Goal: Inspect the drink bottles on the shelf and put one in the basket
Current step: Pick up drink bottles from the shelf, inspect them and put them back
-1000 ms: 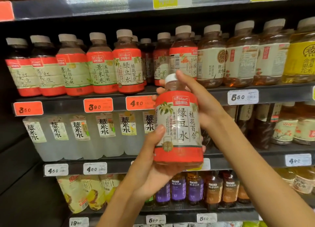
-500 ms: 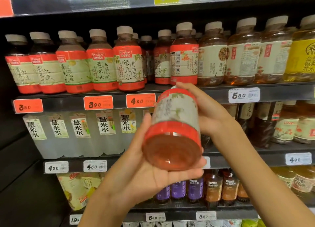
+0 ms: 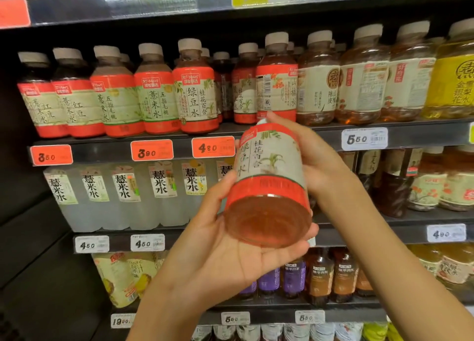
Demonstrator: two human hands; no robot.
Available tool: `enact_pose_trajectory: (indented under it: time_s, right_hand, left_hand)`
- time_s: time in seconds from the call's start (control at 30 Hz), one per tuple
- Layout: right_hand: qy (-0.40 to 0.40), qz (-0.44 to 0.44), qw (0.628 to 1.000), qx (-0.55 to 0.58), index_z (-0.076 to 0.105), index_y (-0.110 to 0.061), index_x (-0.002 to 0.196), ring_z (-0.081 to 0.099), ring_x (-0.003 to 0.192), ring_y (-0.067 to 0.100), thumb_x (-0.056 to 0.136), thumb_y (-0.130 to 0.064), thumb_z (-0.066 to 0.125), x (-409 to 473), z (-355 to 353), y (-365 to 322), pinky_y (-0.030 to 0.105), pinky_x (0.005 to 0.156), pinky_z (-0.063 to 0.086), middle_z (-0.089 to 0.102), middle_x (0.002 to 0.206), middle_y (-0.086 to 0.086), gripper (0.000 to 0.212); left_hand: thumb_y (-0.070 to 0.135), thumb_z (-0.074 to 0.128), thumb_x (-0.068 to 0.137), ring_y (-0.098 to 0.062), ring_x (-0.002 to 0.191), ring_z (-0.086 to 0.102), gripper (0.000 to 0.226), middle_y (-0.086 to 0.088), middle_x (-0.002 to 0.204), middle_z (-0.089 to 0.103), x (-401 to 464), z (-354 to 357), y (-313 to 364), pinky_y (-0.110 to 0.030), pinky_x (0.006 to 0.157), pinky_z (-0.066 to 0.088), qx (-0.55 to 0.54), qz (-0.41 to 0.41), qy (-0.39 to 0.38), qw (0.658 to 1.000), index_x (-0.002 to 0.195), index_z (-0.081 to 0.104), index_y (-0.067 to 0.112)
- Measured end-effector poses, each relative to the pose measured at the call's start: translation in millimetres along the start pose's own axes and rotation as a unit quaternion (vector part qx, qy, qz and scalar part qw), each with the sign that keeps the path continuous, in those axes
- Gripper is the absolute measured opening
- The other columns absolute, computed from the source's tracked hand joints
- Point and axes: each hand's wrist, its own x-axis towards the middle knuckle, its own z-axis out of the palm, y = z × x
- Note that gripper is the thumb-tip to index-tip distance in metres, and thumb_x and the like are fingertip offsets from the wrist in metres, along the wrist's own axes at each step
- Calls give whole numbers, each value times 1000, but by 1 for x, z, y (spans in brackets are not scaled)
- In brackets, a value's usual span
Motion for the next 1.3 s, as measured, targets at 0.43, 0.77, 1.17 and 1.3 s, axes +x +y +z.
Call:
enact_pose_trajectory:
  time_s: [0.43, 0.77, 1.17, 1.3]
  right_hand:
    - [-32, -253, 950, -178, 57, -8, 102, 69, 83, 20, 91, -26, 56, -23, 7, -19, 29, 69, 55, 69, 85, 5, 20]
    - [-13, -281, 884, -373, 48, -31, 127, 62, 108, 0, 83, -40, 62, -48, 0, 3, 15, 84, 50, 66, 115, -14, 48]
    - [-79, -419, 809, -405, 56, -15, 111, 58, 114, 17, 69, -8, 78, -55, 6, 16, 31, 98, 45, 61, 116, 8, 48]
    - [-104, -433, 800, -402, 55, -18, 110, 58, 114, 16, 67, -5, 78, -53, 7, 15, 29, 98, 44, 62, 114, 2, 50]
  left_hand:
    - [59, 85, 48, -4, 109, 64, 86, 13, 116, 69, 12, -19, -11, -16, 86, 51, 489, 152, 190, 838, 123, 52, 33]
    - [26, 88, 59, -7, 109, 63, 87, 7, 120, 64, 32, -52, -14, -18, 83, 54, 568, 334, 270, 702, 135, 45, 28]
    - [34, 88, 58, -11, 124, 53, 91, 3, 136, 50, 45, -59, 7, -28, 97, 50, 607, 404, 235, 643, 129, 35, 55]
    - [35, 88, 58, -9, 125, 52, 92, 4, 137, 49, 43, -64, 9, -22, 95, 49, 610, 393, 223, 651, 129, 34, 57]
